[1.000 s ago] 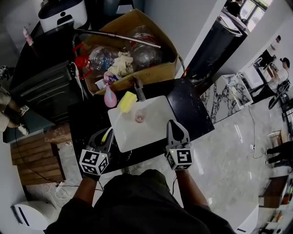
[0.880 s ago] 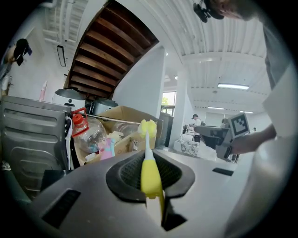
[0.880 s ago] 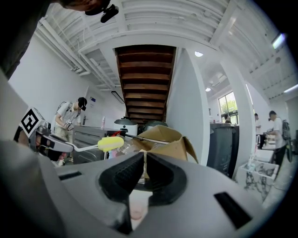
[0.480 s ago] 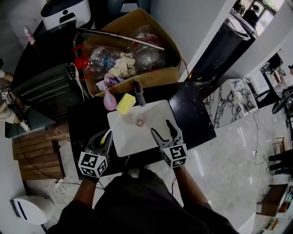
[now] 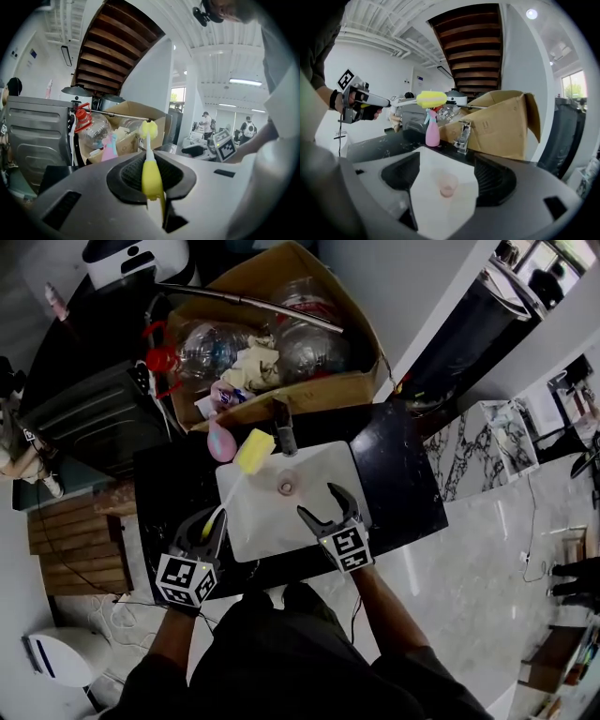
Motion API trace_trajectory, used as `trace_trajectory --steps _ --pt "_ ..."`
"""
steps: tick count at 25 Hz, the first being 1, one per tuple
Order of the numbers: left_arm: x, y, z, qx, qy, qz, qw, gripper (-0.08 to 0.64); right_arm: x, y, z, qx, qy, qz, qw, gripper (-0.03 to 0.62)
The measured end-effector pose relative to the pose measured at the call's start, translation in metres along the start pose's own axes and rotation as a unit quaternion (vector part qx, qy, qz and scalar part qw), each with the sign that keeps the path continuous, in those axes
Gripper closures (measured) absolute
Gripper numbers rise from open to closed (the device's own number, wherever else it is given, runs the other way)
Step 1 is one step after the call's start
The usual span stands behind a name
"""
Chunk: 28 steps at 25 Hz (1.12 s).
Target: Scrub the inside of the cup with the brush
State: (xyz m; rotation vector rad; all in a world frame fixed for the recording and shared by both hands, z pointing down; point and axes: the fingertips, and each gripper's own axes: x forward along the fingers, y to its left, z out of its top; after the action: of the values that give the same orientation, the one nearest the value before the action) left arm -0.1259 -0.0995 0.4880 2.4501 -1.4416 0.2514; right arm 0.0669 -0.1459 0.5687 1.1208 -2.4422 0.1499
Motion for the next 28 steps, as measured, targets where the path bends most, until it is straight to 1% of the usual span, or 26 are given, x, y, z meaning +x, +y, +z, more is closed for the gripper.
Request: trace_trajectory --steps 8,10,14,20,23,28 --pt "0.011 0.004 -0.017 -0.002 0.021 0.010 0.9997 0.523 0.062 -0.002 -0.067 -0.023 0.069 0.049 0.996 0.244" --pt "0.013 0.004 -0.021 -0.004 0.026 0.013 0.9996 0.522 0.077 -0.002 -0.085 -0.029 0.086 0.064 0.994 0.232" --pt "0.020 0.005 -0.027 -0.003 0.033 0.015 0.9993 0.523 0.103 -0.011 -0.118 -0.061 0.125 0.089 0.986 0.225" --pt "0.027 0.009 -0.040 -0.008 0.045 0.023 0.9987 0.523 0.132 -0.015 -0.145 -0.085 0.147 0.119 0.978 0.224" --pt "0.031 0.011 -0.046 -0.009 0.053 0.028 0.9982 0.522 0.144 -0.011 -0.156 -0.098 0.149 0.134 0.975 0.224" --pt "0.035 0.013 -0.051 -0.010 0.066 0.038 0.9971 0.522 0.165 -0.009 -0.181 -0.110 0.156 0.149 0.970 0.224"
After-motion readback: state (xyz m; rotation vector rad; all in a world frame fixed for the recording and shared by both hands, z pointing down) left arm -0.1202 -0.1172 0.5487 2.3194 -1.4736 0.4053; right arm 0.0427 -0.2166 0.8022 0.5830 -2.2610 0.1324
